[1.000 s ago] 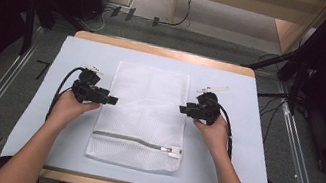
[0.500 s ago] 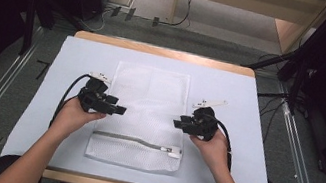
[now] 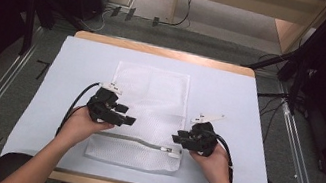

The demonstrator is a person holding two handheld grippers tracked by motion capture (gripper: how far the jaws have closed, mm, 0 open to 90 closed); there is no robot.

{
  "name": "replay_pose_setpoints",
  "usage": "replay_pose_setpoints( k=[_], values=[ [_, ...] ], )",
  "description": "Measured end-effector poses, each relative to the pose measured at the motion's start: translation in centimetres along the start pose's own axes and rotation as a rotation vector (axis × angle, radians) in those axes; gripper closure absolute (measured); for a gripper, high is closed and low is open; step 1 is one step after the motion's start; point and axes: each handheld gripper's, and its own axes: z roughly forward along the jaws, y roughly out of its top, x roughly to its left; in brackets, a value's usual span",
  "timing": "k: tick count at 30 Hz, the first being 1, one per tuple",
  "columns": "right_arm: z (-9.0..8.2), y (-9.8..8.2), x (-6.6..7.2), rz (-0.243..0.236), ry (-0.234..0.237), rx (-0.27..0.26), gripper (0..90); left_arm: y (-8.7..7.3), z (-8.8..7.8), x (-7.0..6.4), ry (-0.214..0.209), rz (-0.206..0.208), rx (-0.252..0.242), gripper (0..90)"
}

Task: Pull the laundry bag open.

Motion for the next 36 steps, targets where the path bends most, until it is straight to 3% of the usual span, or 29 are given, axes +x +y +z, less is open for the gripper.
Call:
replay_pose_setpoints(
  k=[8,10,18,24,29,36],
  values=[
    [-0.6,-1.5,0.7,-0.007,0.015,0.029,79.4,0.3,1.5,-1.1,-0.033,0.030,0.020,41.2],
    [-0.6,-1.6,0.8,-0.016,0.017,0.038,81.4,0.4,2.2,-1.6,-0.059,0.043,0.023,43.8],
    [0.2,-2.3,1.2,-0.047,0.010,0.084,89.7,1.0,3.9,-3.2,-0.091,0.089,0.055,51.1],
    [0.3,-2.7,1.1,-0.070,0.015,0.066,89.8,1.2,4.7,-4.0,-0.117,0.098,0.045,58.7],
    [0.3,-2.9,1.2,-0.087,0.014,0.056,89.8,1.1,6.1,-4.9,-0.159,0.109,0.076,63.5],
    [0.4,-2.7,0.9,-0.085,0.026,0.067,89.9,1.0,7.7,-5.5,-0.169,0.124,0.100,66.7]
  ],
)
